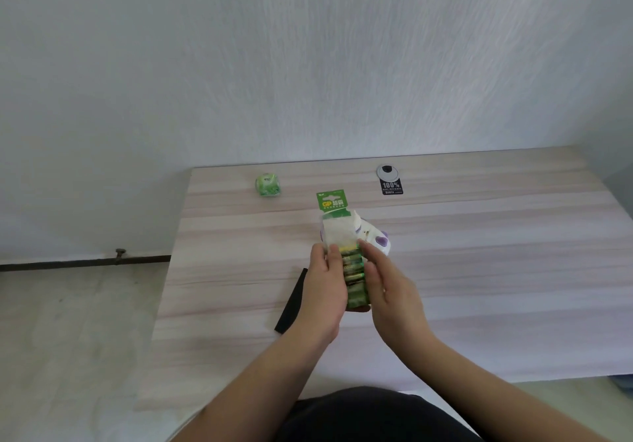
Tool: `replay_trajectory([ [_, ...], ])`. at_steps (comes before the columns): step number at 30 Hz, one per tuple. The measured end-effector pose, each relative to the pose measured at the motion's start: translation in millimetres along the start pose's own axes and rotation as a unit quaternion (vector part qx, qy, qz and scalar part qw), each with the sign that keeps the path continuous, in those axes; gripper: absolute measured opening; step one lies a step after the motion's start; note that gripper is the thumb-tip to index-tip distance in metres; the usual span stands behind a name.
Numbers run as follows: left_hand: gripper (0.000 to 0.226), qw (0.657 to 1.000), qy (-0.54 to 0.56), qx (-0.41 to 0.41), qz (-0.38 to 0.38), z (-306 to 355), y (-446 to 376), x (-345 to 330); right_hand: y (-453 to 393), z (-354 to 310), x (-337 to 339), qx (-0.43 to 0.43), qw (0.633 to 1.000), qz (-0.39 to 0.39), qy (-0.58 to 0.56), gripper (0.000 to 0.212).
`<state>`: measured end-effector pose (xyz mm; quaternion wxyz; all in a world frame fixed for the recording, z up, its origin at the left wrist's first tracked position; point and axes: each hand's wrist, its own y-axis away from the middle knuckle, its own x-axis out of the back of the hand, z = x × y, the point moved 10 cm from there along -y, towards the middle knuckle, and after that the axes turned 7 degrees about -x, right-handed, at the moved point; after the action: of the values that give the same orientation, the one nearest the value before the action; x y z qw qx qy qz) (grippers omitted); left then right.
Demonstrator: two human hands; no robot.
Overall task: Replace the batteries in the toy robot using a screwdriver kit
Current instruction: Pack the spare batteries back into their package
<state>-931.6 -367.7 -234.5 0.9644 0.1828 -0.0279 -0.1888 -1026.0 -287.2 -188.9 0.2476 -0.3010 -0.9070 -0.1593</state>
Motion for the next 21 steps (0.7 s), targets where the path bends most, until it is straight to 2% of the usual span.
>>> replay_trajectory([
  [2, 0.022, 1.0, -0.018, -0.023, 0.001, 7.4, -0.4, 3.5, -3.1, 2.2, 6.0, -0.041, 0.994, 0.014, -0.102, 0.034],
  [4, 0.021, 0.998, -0.048, -0.049, -0.001, 15.0, 1.1, 7.1, -5.8, 1.2, 0.4, -0.066, 0.984, -0.009, -0.167, 0.03],
  [7, 0.021, 0.996, -0.064, -0.061, -0.008, 17.1, 4.3, 7.7, -10.1, 1.3, -10.3, -0.087, 0.983, -0.038, -0.16, 0.018],
  [11, 0.02, 0.997, -0.058, -0.052, -0.013, 16.0, 7.0, 6.4, -14.5, 3.7, -8.3, -0.096, 0.987, -0.009, -0.127, 0.006],
  [15, 0.019, 1.0, -0.013, -0.02, -0.013, 10.5, 4.1, 9.8, -17.8, 3.7, -7.8, -0.096, 0.987, 0.005, -0.131, 0.013],
  [18, 0.02, 0.999, 0.039, 0.022, -0.015, 4.5, 2.8, 11.8, -21.1, 11.2, -13.6, -0.135, 0.976, 0.005, -0.171, 0.014],
  [21, 0.02, 0.995, 0.075, 0.048, -0.034, 2.3, 1.8, 13.0, -24.7, 14.5, -22.1, -0.164, 0.963, -0.024, -0.211, 0.014],
])
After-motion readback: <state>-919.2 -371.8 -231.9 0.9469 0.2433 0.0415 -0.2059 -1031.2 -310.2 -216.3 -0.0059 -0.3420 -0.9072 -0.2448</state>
